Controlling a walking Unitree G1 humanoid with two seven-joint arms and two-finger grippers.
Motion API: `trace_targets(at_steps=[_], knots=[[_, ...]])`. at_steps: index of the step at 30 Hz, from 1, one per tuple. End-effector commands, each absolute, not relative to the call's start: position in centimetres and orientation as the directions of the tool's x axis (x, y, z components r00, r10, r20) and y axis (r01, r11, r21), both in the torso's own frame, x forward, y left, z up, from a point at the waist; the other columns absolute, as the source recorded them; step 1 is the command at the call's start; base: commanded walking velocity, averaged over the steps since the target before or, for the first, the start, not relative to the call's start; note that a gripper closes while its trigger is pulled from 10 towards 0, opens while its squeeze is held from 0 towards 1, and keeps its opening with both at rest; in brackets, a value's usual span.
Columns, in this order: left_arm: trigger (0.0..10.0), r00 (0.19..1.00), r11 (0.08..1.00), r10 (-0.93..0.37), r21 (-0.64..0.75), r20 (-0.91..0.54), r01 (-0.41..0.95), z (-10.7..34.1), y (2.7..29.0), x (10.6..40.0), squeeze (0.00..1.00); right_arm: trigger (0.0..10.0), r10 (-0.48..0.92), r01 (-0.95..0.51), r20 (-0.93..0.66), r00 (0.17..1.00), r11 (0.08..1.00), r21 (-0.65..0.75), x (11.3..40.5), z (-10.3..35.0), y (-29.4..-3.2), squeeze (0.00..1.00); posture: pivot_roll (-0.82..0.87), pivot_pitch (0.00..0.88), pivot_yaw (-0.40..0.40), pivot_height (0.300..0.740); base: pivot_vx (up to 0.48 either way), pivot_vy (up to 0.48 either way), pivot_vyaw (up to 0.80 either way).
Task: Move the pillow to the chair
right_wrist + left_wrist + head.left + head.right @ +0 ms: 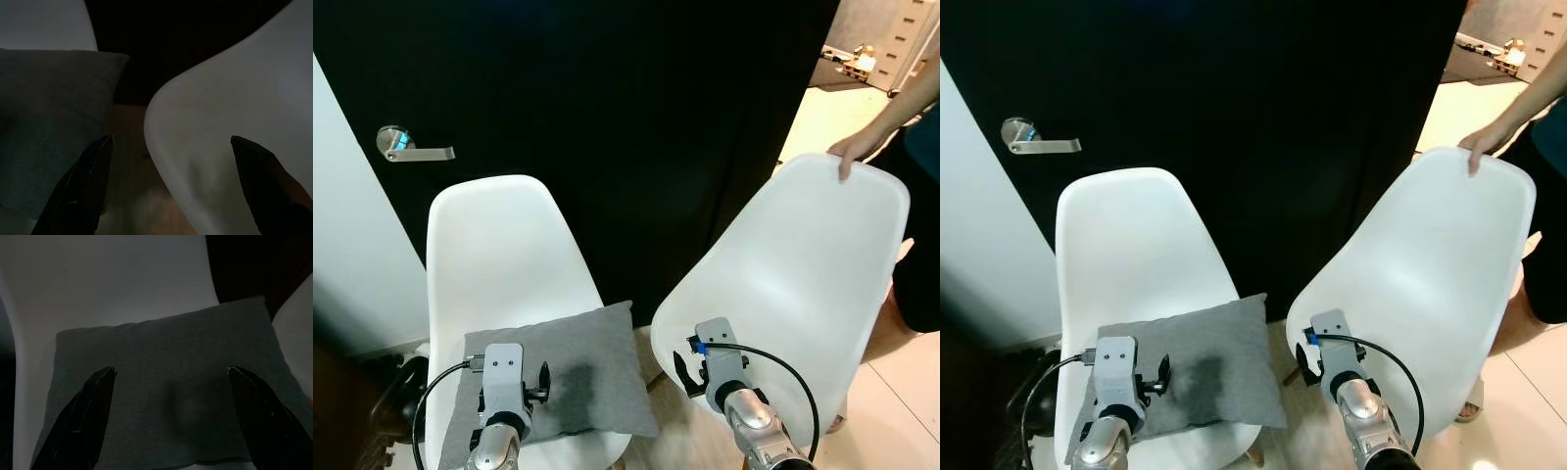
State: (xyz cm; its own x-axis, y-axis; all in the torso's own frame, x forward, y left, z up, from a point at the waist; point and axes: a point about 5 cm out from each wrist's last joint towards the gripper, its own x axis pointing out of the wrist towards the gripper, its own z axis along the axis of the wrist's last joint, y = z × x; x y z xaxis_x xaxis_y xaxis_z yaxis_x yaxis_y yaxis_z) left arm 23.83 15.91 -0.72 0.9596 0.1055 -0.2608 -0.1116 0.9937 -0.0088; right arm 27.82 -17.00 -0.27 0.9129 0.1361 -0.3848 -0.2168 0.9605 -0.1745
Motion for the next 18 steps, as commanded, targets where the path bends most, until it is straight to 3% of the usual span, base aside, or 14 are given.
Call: trace_targets(at_steps=[1,12,18], knots=[[10.0,0.955,0.993,0.116,-0.001,-0.271,-0.121,-1.1,16.29,23.33,0.0,10.0,0.145,-0.225,-0.388,0.91,0.96,-0.169,27.64,-0.45,-16.78,0.0,0.03,0.037,-0.037,0.74,0.0,0.0,0.0],[10.0,0.959,0.994,0.108,0.013,-0.261,-0.108,-1.09,16.35,23.29,0.0,10.0,0.154,-0.233,-0.385,0.91,0.958,-0.167,27.78,-0.36,-16.53,0.0,0.03,0.04,-0.039,0.74,0.0,0.0,0.0],[10.0,0.96,0.995,0.099,0.016,-0.26,-0.099,-1.08,16.15,23.33,0.0,10.0,0.153,-0.232,-0.382,0.911,0.958,-0.169,27.84,-0.28,-16.58,0.0,0.02,0.044,-0.037,0.74,0.0,-0.48,0.0]])
